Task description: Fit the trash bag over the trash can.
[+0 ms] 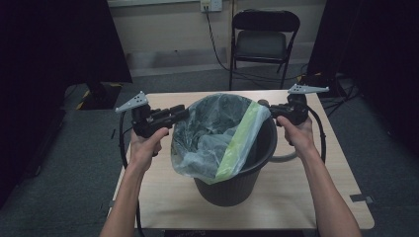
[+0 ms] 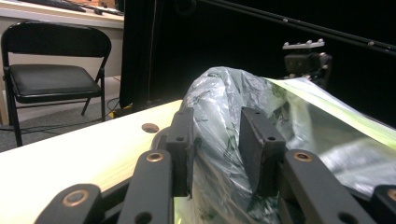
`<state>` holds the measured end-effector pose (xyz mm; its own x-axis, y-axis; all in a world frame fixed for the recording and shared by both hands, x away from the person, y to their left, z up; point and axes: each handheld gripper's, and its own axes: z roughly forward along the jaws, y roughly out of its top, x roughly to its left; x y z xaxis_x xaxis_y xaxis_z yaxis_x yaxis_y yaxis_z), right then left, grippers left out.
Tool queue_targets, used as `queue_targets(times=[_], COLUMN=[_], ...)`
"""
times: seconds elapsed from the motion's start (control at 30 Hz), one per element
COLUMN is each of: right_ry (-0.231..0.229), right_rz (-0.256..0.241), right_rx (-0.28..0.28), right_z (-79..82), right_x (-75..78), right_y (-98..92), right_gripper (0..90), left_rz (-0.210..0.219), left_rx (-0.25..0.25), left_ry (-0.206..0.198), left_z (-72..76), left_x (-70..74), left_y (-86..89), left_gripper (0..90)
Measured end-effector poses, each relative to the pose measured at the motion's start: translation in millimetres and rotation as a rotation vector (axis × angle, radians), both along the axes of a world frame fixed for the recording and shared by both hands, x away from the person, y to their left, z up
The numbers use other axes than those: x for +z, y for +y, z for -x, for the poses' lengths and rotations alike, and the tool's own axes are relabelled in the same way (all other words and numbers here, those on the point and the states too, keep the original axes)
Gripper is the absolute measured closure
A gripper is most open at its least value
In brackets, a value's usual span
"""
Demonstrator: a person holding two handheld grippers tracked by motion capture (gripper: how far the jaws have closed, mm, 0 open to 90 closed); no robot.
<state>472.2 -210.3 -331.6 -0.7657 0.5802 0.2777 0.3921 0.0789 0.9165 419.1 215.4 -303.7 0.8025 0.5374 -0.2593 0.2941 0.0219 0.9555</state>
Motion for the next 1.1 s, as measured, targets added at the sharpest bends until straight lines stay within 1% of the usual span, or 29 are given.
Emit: queue_targets(times=[0.07,0.1,0.13,0.17,0.2,0.27,0.33,0.37,0.47,0.5,0.53,0.57,0.6,0.63,0.67,0.7,0.77,0.83,0.9,0.97,1.03,1.1], right_ry=[0.001,-0.006,-0.014,-0.022,-0.031,-0.039,-0.049,-0.052,-0.058,-0.06,-0.061,-0.068,-0.07,-0.075,-0.078,-0.081,-0.088,-0.097,-0.11,-0.111,-0.113,-0.109], right_rz=[0.005,0.01,0.009,0.002,0.0,0.007,0.023,0.027,0.017,0.012,0.006,0.004,0.004,0.008,0.01,0.009,0.015,0.011,0.022,0.022,0.011,0.024], right_rx=[0.005,0.0,-0.008,-0.016,-0.023,-0.034,-0.057,-0.066,-0.078,-0.078,-0.077,-0.074,-0.068,-0.067,-0.068,-0.067,-0.071,-0.062,-0.059,-0.051,-0.039,-0.042], right_z=[-0.7,-0.8,-0.8,-0.8,-1.0,-2.0,-3.4,-4.3,-8.4,-9.5,-10.4,-10.6,-10.4,-10.3,-10.0,-10.2,-9.3,-6.5,-3.5,-1.2,1.0,2.8], right_x=[-1.4,0.5,3.7,7.7,11.9,20.0,26.9,29.9,37.6,39.7,41.6,43.2,44.7,45.9,47.0,48.2,51.5,55.7,59.9,62.2,62.0,62.2], right_y=[1.3,1.4,0.8,-0.1,-0.7,-1.4,-1.4,-1.4,-1.0,0.1,1.6,3.6,5.6,7.4,8.7,9.4,10.3,11.4,14.2,17.6,21.2,25.6], right_gripper=[90.0,90.0,86.9,81.7,80.6,77.2,74.3,73.1,70.5,69.7,69.0,68.9,68.6,67.8,66.8,66.5,64.5,64.2,63.8,64.4,65.5,64.8], left_rz=[-0.004,-0.015,-0.015,-0.012,-0.009,0.009,0.021,0.016,-0.015,-0.025,-0.034,-0.031,-0.031,-0.037,-0.049,-0.05,-0.022,-0.012,0.009,0.013,0.022,0.021], left_rx=[-0.008,-0.016,-0.023,-0.022,-0.02,-0.014,-0.023,-0.029,-0.044,-0.036,-0.038,-0.05,-0.065,-0.057,-0.051,-0.051,-0.059,-0.058,-0.068,-0.061,-0.059,-0.068], left_ry=[0.002,-0.002,-0.001,-0.004,-0.006,-0.009,-0.017,-0.014,-0.005,0.0,0.007,0.012,0.012,0.009,0.004,0.005,0.0,-0.004,-0.004,-0.009,-0.015,-0.023], left_z=[2.7,3.3,3.1,2.0,-0.5,-6.5,-13.8,-18.2,-31.1,-35.1,-38.5,-40.4,-40.9,-40.3,-40.1,-40.0,-38.6,-36.0,-31.9,-27.1,-21.8,-14.9], left_x=[1.0,1.7,2.2,3.0,4.2,7.8,11.7,13.7,16.0,15.2,14.1,12.9,11.7,11.2,10.7,10.2,9.2,8.3,6.4,5.4,4.3,4.2], left_y=[3.0,4.5,5.1,5.1,5.5,5.0,2.0,-0.7,-12.3,-15.7,-18.0,-19.2,-19.7,-20.0,-19.4,-18.0,-13.3,-7.7,-5.1,-2.5,-1.1,-0.1], left_gripper=[66.3,66.3,66.4,66.3,65.1,63.1,60.9,60.9,60.4,60.5,62.2,65.4,70.8,76.0,77.7,80.3,81.8,90.0,89.9,90.0,90.0,89.9])
